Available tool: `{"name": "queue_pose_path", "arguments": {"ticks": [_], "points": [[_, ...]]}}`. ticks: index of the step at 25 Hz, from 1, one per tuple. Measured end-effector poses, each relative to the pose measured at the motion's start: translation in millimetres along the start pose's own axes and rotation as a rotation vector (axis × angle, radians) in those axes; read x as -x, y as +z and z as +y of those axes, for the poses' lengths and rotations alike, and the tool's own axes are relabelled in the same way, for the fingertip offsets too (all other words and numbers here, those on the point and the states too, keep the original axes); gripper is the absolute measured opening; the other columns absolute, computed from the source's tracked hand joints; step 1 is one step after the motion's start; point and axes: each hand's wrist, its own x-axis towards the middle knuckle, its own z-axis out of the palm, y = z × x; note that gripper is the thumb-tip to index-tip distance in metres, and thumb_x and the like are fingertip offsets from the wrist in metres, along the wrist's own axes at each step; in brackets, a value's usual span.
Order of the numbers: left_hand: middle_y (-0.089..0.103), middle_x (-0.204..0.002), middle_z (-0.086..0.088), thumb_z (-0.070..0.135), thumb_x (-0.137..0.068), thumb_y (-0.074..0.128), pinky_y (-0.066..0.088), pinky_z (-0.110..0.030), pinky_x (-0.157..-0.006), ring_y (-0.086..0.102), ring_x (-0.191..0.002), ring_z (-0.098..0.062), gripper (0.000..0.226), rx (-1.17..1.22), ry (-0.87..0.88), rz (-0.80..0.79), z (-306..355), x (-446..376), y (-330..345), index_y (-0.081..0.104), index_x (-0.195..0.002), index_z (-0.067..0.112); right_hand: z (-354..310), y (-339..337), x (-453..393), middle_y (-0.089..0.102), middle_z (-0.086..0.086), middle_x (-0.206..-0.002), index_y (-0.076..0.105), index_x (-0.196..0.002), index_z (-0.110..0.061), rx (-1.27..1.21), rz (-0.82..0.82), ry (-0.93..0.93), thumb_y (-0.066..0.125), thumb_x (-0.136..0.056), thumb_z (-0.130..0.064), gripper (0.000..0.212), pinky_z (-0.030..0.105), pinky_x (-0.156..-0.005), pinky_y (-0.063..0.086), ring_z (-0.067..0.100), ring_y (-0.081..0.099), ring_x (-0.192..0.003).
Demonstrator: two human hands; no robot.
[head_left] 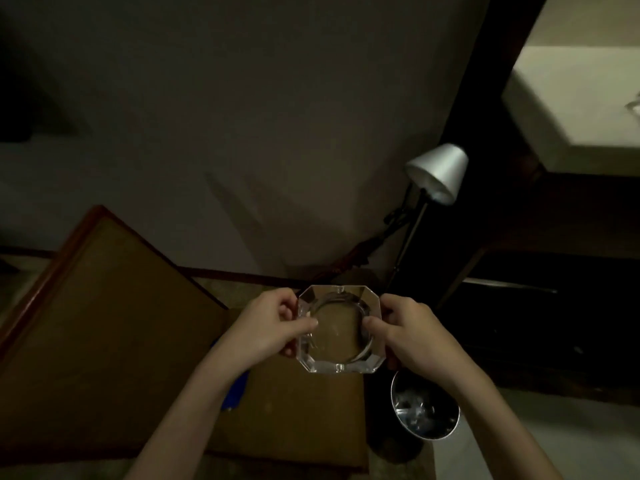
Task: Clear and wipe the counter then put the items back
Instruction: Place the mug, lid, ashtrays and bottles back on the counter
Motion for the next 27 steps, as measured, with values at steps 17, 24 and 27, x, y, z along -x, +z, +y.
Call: {"name": "queue_pose_path", "arguments": {"ticks": [17,24,27], "points": [[0.052,-0.062,-0.004,0.014,-0.084,0.069,0.046,-0.019,-0.048,0.053,-0.05,-0.01,0.019,-0.025,0.227,-0.093,230,6,76,0.054,-0.083,0.003,19,-226,103,0.071,0.016,-0.072,0.06,-0.095,0.001,-0.053,0.134,-0.037,0.055,-0.092,-0.02,0.021,0.022,-0.045,0.045,0.016,0.063,-0.048],[0.054,-0.072,-0.013,0.009,-0.083,0.068,0.048,-0.021,-0.047,0.056,-0.049,-0.015,0.017,-0.008,0.251,-0.135,333,-27,181,0.052,-0.081,0.004,91,-348,131,0.065,0.007,-0.057,0.06,-0.082,-0.007,-0.046,0.166,0.029,0.057,-0.09,-0.018,0.013,0.021,-0.042,0.042,0.016,0.06,-0.043],[0.058,-0.079,-0.017,0.01,-0.081,0.07,0.046,-0.019,-0.045,0.057,-0.048,-0.015,0.02,-0.032,0.269,-0.191,367,-45,209,0.051,-0.077,0.006,114,-385,133,0.062,0.005,-0.053,0.06,-0.077,-0.008,-0.069,0.2,0.068,0.058,-0.089,-0.017,0.015,0.022,-0.04,0.042,0.016,0.059,-0.04]]}}
